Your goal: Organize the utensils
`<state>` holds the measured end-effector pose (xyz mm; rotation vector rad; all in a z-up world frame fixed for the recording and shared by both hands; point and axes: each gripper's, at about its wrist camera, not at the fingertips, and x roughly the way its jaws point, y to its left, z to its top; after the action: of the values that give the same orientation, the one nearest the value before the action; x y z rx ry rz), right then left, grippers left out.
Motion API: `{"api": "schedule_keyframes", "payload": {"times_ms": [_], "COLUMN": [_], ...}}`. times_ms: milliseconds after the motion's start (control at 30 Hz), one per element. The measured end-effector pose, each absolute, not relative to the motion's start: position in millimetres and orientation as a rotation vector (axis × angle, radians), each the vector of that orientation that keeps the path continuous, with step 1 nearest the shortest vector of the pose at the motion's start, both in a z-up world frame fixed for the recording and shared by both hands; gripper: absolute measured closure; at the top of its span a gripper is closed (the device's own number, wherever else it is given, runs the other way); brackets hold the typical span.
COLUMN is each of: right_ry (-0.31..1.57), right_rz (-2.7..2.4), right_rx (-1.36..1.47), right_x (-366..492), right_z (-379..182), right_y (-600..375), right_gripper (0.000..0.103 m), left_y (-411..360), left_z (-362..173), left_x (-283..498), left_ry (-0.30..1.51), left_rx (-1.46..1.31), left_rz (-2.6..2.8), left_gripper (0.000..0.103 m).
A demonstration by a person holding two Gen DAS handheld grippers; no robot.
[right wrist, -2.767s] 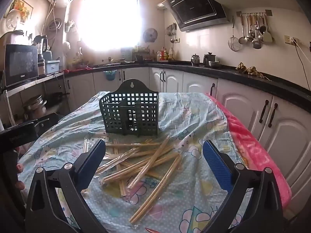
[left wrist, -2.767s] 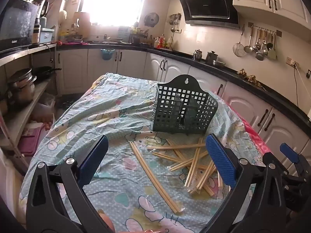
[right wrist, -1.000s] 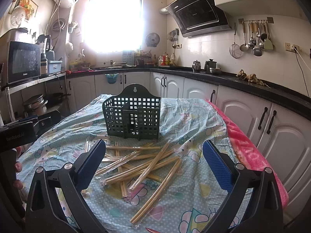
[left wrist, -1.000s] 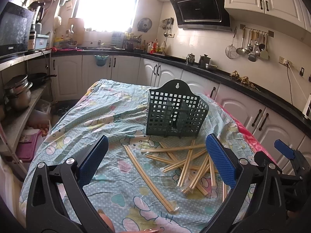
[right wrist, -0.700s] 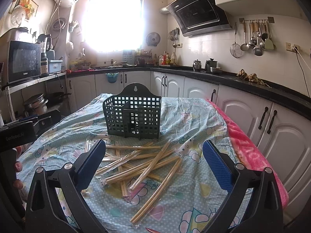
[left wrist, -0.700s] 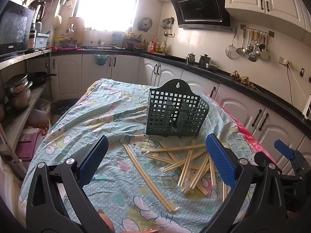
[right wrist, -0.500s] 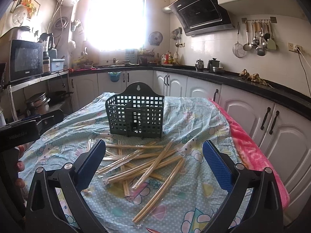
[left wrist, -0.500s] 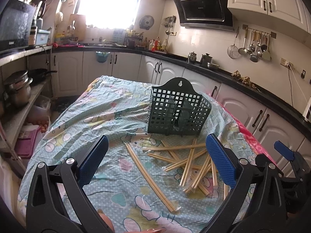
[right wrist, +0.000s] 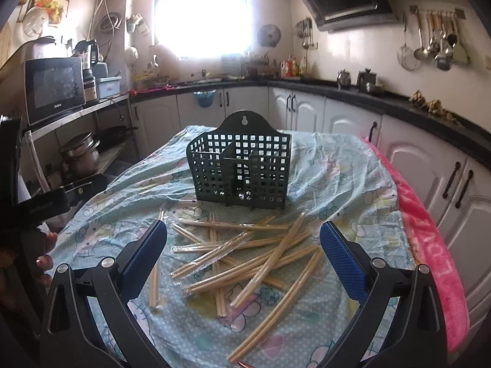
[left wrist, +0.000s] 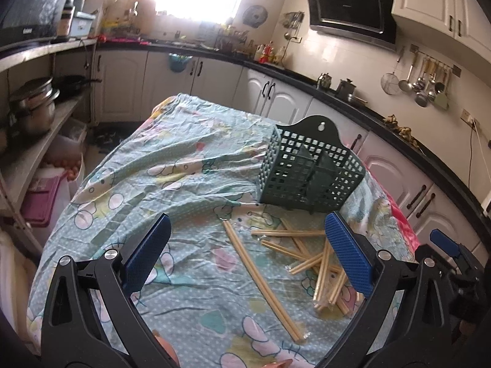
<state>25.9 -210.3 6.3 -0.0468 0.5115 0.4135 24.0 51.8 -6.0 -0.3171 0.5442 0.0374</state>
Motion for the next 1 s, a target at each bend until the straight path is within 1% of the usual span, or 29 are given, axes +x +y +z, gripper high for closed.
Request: {"api": "schedule_keyframes", "payload": {"times_ms": [167,500,567,600,667,733,833,900,933,1000], "right_ry": [0.563,0.582,0.592,0.601,0.632,0.663,0.708,0.752,0.766,0.799], "right_rz": [0.420,0.374,0.366,0.365,0.359,0.358,0.358,0.352,0.353,0.351], "right_rx": [-0.015,-0.075,-0.089,-0.088,-0.082,-0.079,-0.085,-0.075,-0.069,-0.057], "right_x": [52,102,111,116,127,137,150,160,164,171], "right_z": [9,10,8,7,3,-2,-11,-20,-23,-30], "right_y": [-212,-217,-218,-218,-219,-221,-220,-222,-222,-223], "right_gripper": [0.006,0.007,0.011,0.012,0.017,0.021,0.028,0.031,0.033,0.035], "left_y": [64,71,73,74,76,80,84,86,87,88], "left_z": [-8,-20,-25,-28,-34,-42,-54,-61,-66,-73], "left_x": [39,80,91,97,106,116,128,136,140,146], "left_ry": [0.583,0.686,0.719,0.737,0.766,0.808,0.866,0.897,0.915,0.942], "left_rx": [-0.344,-0.330,-0.343,-0.349,-0.367,-0.396,-0.436,-0.462,-0.474,-0.498], "left_rz": [0.033,0.035,0.019,0.017,0.008,-0.002,-0.014,-0.031,-0.037,-0.046], "left_gripper": [0.010,0.010,0.011,0.012,0.017,0.027,0.035,0.038,0.042,0.043]}}
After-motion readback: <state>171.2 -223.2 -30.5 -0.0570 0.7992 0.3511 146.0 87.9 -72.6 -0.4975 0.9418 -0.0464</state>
